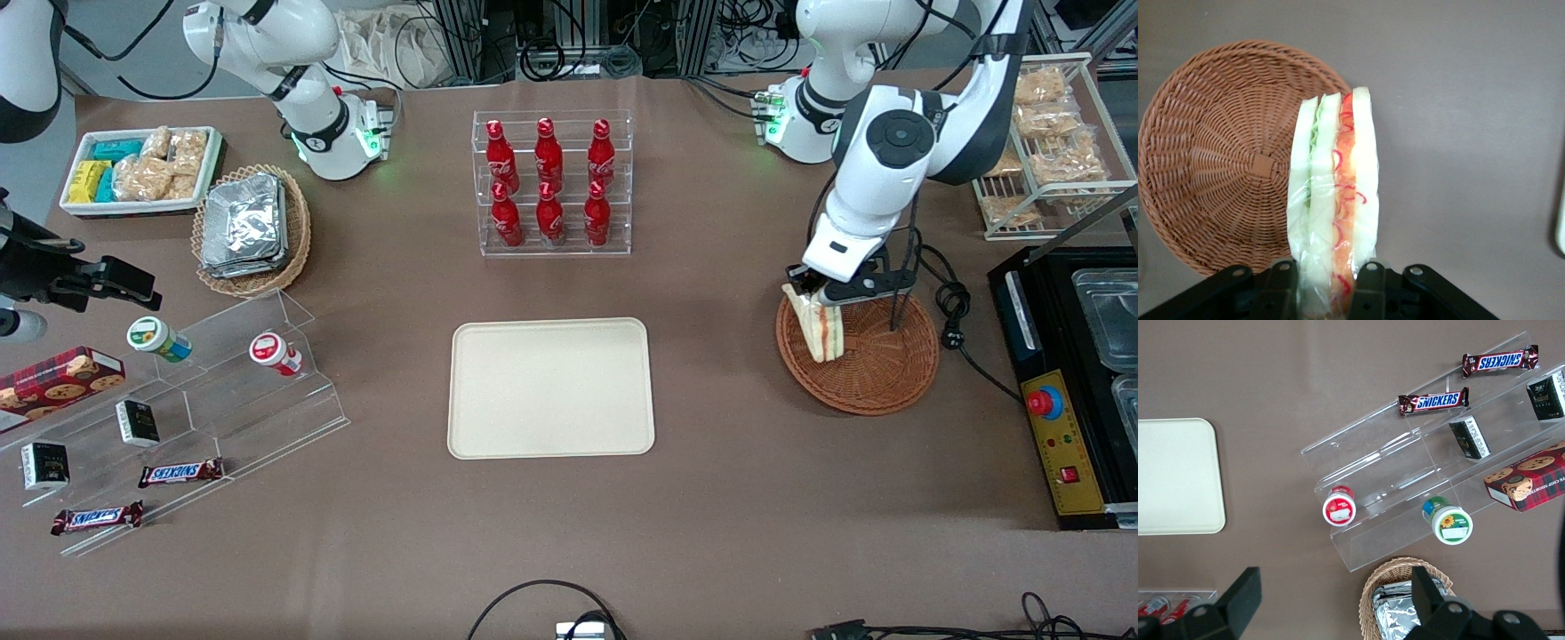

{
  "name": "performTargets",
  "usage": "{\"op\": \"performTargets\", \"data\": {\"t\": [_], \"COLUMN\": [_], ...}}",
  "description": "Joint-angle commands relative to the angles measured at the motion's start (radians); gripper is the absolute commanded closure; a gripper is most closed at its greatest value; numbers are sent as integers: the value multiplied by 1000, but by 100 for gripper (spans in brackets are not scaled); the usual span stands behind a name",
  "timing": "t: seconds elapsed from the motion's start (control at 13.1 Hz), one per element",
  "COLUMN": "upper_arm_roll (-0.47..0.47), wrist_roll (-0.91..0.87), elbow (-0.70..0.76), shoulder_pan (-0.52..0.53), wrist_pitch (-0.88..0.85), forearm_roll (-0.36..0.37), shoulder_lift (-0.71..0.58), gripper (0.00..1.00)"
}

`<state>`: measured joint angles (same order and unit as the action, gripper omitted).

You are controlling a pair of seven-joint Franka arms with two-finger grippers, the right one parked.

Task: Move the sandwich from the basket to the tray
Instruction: 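Lift the sandwich up out of the basket with the left gripper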

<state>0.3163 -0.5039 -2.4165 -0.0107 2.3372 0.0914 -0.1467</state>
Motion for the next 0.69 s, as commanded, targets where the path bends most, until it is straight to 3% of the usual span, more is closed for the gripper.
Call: {"op": "performTargets", "data": {"t": [0.0,0.38,0.61], "upper_arm_roll": [46,150,199], "wrist_roll": [19,-21,-57], "elbow": [80,328,390], "shoulder_pan": [-3,-3,-5], "wrist_pitch": [-68,-231,-233], "forearm_roll": [14,13,14], "shoulder_lift": [22,159,211], "gripper": [79,78,78]}}
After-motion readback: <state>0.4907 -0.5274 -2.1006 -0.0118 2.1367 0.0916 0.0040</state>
